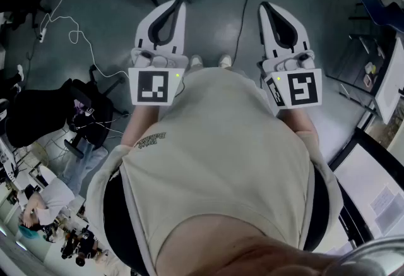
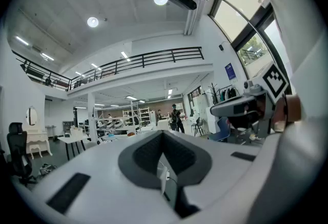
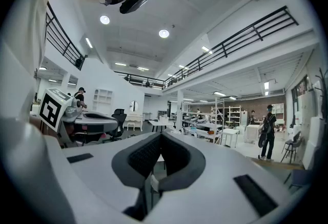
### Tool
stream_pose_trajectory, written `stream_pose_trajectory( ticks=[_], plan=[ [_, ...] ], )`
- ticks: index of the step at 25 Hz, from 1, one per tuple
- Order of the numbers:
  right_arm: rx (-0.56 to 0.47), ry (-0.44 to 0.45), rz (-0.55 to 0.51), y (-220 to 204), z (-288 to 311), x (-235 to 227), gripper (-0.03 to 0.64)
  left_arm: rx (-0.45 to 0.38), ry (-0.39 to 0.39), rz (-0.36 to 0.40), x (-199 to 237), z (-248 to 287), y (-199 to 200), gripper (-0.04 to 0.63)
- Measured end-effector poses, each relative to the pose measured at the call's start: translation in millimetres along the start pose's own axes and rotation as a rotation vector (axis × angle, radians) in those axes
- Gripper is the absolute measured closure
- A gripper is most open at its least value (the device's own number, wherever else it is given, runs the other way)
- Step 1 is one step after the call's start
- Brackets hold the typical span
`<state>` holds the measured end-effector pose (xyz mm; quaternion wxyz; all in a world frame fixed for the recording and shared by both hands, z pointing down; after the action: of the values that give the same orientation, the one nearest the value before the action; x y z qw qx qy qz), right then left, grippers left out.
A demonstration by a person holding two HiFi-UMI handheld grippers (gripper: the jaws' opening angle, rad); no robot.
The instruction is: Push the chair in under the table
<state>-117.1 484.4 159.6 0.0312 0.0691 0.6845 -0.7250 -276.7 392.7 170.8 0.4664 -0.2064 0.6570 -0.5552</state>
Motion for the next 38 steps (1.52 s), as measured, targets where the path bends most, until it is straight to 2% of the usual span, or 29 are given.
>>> stream_pose_trajectory(
  ticks=[25,30,38],
  plan=[
    [0.003,0.076,0.028,-4,-8,-25,0.609,0.058,0.02,-0.027,-34,13,3,0.586],
    [0.0,0.093,0.017,-4,-14,-38,0.608,0.025,0.065,-0.029,-41,22,12,0.585],
    [-0.024,0.102,-0.019,5,-24,-60,0.609,0.012,0.054,-0.04,-63,44,24,0.585]
  ],
)
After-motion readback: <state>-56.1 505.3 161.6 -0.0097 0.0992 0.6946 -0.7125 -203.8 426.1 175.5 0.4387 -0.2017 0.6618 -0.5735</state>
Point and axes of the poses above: the fingertips, and each gripper's own axes: z forward along the fingers, x to its left, y out of its top, the point moved 4 cm from there along -z, backward along the fingers, and after that the axes turned 13 degrees about z, right-handed, at the moved point
